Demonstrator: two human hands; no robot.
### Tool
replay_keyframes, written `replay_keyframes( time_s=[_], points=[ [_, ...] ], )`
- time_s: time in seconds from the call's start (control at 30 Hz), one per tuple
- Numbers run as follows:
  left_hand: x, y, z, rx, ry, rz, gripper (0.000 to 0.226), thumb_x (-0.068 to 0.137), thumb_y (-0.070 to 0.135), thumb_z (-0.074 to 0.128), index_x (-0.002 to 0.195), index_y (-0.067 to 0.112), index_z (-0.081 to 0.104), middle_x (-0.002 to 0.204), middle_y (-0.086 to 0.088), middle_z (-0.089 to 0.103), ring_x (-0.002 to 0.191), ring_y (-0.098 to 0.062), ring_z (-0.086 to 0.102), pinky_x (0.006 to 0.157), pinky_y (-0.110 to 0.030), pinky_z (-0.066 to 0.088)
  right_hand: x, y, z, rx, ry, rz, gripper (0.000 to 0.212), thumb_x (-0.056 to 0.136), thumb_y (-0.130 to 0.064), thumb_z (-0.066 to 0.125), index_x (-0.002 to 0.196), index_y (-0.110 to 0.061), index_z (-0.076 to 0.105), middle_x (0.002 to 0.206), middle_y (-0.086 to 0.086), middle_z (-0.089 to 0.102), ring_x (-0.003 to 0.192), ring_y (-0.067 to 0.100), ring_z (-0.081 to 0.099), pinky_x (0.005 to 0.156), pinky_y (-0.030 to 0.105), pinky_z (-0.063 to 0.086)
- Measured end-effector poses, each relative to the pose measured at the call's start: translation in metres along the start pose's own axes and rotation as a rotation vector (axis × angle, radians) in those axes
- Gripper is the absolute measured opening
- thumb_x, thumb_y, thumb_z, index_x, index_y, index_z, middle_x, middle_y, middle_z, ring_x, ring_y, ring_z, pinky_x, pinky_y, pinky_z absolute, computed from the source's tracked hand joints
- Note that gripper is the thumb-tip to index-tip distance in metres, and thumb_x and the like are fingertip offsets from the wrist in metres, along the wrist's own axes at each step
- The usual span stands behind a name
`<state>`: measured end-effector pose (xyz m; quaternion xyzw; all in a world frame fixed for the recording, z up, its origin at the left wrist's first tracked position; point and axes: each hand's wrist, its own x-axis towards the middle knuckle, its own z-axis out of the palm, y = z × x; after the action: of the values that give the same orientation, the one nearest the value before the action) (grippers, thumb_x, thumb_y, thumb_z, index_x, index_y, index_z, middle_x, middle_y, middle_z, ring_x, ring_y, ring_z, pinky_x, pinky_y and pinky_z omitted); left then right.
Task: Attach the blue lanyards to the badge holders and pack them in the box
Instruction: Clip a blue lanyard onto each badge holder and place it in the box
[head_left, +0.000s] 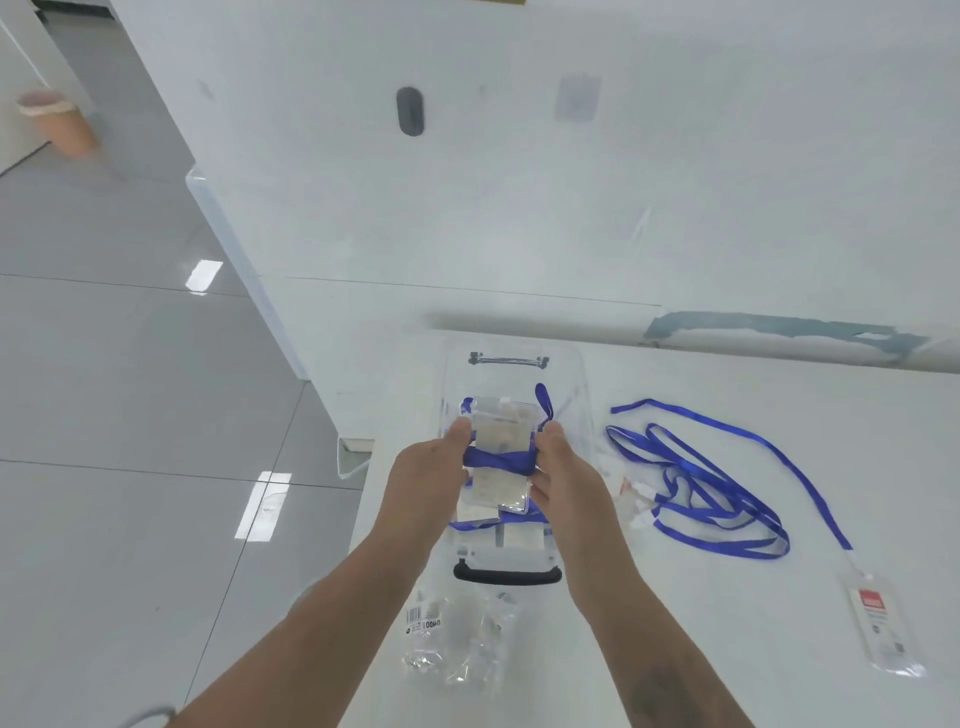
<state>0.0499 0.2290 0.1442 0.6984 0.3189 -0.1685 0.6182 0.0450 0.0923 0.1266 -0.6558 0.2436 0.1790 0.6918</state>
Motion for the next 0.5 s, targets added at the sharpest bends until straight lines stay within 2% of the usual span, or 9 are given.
replay_keyframes(
  time_s=[0.07,0.1,0.17,0.23,0.3,0.33,0.4,0.43,0.5],
  points=[
    [0.007,-0.002,0.001,-0.058,-0.089,-0.061,0.048,0.093,0.065,0.042,0.085,0.025,0.069,0.102,0.002,0.071,0.100,-0.017,0.064,0.102,-0.038,0.045,0.009,0.001,0.000,-0.026,0.001,0.032,0.039,0.099,-0.053,0.042,0.085,-0.029,0.070,0.087,-0.010,0.074,0.083,0.005,0.066,0.068,0.018,0.045],
    [0.012,-0.004,0.003,-0.082,-0.131,-0.095,0.051,0.092,0.069,0.037,0.088,0.028,0.066,0.103,0.006,0.069,0.102,-0.015,0.061,0.100,-0.033,0.041,0.013,0.001,0.000,-0.035,-0.001,0.063,0.040,0.099,-0.055,0.041,0.084,-0.030,0.068,0.085,-0.011,0.072,0.082,0.005,0.065,0.069,0.019,0.045],
    [0.020,-0.008,0.006,-0.144,-0.175,-0.176,0.061,0.091,0.073,0.033,0.105,0.023,0.064,0.108,0.005,0.065,0.100,-0.015,0.057,0.090,-0.027,0.038,0.019,0.003,0.001,-0.041,-0.007,0.110,0.041,0.097,-0.059,0.039,0.080,-0.032,0.064,0.082,-0.012,0.069,0.081,0.006,0.064,0.072,0.021,0.046],
    [0.025,-0.010,0.011,-0.169,-0.178,-0.261,0.072,0.090,0.075,0.032,0.127,0.018,0.056,0.125,0.000,0.060,0.113,-0.020,0.054,0.095,-0.028,0.038,0.028,0.009,-0.002,-0.052,0.008,0.166,0.041,0.096,-0.061,0.040,0.079,-0.031,0.062,0.082,-0.013,0.067,0.082,0.007,0.062,0.079,0.023,0.044],
    [0.031,-0.010,0.018,-0.155,-0.159,-0.322,0.075,0.090,0.076,0.031,0.132,0.018,0.051,0.129,-0.003,0.057,0.128,-0.024,0.048,0.104,-0.034,0.034,0.039,0.016,-0.002,-0.077,0.011,0.217,0.040,0.095,-0.061,0.043,0.080,-0.028,0.061,0.084,-0.009,0.067,0.082,0.010,0.062,0.081,0.025,0.045],
    [0.033,-0.008,0.023,-0.157,-0.136,-0.330,0.072,0.091,0.075,0.029,0.123,0.016,0.055,0.119,-0.004,0.062,0.122,-0.024,0.052,0.100,-0.034,0.037,0.044,0.018,-0.001,-0.086,0.002,0.244,0.041,0.093,-0.063,0.044,0.083,-0.027,0.061,0.088,-0.004,0.069,0.086,0.013,0.064,0.084,0.026,0.047],
    [0.040,-0.008,0.031,-0.157,-0.082,-0.370,0.075,0.092,0.074,0.029,0.120,0.013,0.060,0.096,-0.005,0.069,0.098,-0.021,0.061,0.087,-0.032,0.044,0.055,0.024,0.003,-0.110,-0.012,0.299,0.046,0.090,-0.067,0.046,0.093,-0.025,0.064,0.104,0.007,0.073,0.101,0.021,0.067,0.091,0.030,0.051],
    [0.044,-0.009,0.034,-0.163,-0.055,-0.397,0.075,0.090,0.075,0.029,0.122,0.014,0.060,0.096,-0.006,0.070,0.095,-0.021,0.061,0.089,-0.033,0.044,0.060,0.026,0.005,-0.124,-0.024,0.322,0.048,0.089,-0.068,0.047,0.099,-0.024,0.065,0.109,0.009,0.072,0.105,0.022,0.067,0.087,0.030,0.053],
    [0.051,-0.009,0.039,-0.153,-0.016,-0.423,0.078,0.088,0.078,0.029,0.130,0.019,0.057,0.112,-0.006,0.069,0.102,-0.021,0.061,0.096,-0.034,0.043,0.067,0.025,0.011,-0.120,-0.060,0.360,0.052,0.089,-0.066,0.049,0.116,-0.023,0.062,0.112,0.005,0.071,0.104,0.019,0.067,0.067,0.024,0.051]
  ],
)
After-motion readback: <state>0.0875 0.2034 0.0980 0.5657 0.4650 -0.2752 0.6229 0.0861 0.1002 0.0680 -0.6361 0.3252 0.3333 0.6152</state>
